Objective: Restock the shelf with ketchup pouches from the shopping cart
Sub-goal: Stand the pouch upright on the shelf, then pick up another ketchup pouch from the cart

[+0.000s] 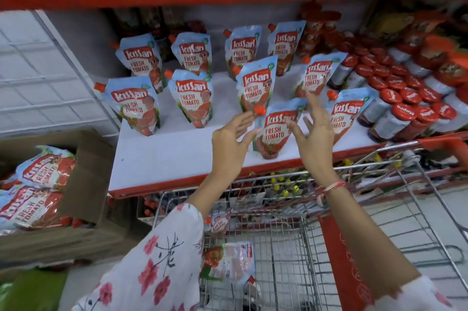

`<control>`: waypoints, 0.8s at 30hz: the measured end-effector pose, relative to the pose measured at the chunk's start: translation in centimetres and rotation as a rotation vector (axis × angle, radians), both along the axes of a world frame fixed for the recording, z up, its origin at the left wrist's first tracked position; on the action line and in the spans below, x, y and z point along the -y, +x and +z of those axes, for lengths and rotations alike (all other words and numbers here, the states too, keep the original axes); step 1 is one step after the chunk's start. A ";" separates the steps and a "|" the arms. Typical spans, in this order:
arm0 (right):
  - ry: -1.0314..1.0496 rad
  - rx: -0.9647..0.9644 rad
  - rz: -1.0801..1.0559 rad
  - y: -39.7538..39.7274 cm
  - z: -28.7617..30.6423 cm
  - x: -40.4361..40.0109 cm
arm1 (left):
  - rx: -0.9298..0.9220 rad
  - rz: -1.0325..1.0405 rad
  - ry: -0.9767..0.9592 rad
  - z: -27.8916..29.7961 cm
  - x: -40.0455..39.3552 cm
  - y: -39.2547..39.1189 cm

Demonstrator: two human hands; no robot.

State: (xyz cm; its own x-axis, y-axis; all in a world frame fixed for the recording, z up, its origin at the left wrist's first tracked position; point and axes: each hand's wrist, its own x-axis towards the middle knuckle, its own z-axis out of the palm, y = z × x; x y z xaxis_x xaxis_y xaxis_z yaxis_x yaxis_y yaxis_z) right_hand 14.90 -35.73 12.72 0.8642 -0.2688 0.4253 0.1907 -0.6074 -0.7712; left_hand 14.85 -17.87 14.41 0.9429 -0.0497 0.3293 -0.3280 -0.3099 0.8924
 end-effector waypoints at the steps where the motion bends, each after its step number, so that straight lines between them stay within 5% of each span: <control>1: 0.017 0.003 -0.005 -0.6 -0.5 -0.5 | -0.003 0.017 0.005 -0.5 -0.3 -0.6; 10: -0.063 -0.025 -0.041 -6.5 -6.7 -5.2 | -0.120 -0.017 0.263 -9.1 -4.6 -7.1; 19: -0.469 -0.686 0.478 -6.8 -17.7 -9.5 | -0.705 -0.096 0.853 -17.6 -7.8 -7.9; 24: -0.703 -0.747 0.561 -5.1 -22.1 -11.2 | -0.795 -0.089 0.932 -21.1 -8.1 -6.7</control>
State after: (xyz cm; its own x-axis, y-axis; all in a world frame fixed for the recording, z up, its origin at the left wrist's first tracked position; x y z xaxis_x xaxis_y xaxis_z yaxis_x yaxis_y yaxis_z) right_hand 9.79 -24.50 -9.41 0.8850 0.3226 -0.3356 0.2092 -0.9196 -0.3325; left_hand 8.12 -9.77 -6.72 0.8464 -0.0332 -0.5315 0.1535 -0.9405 0.3032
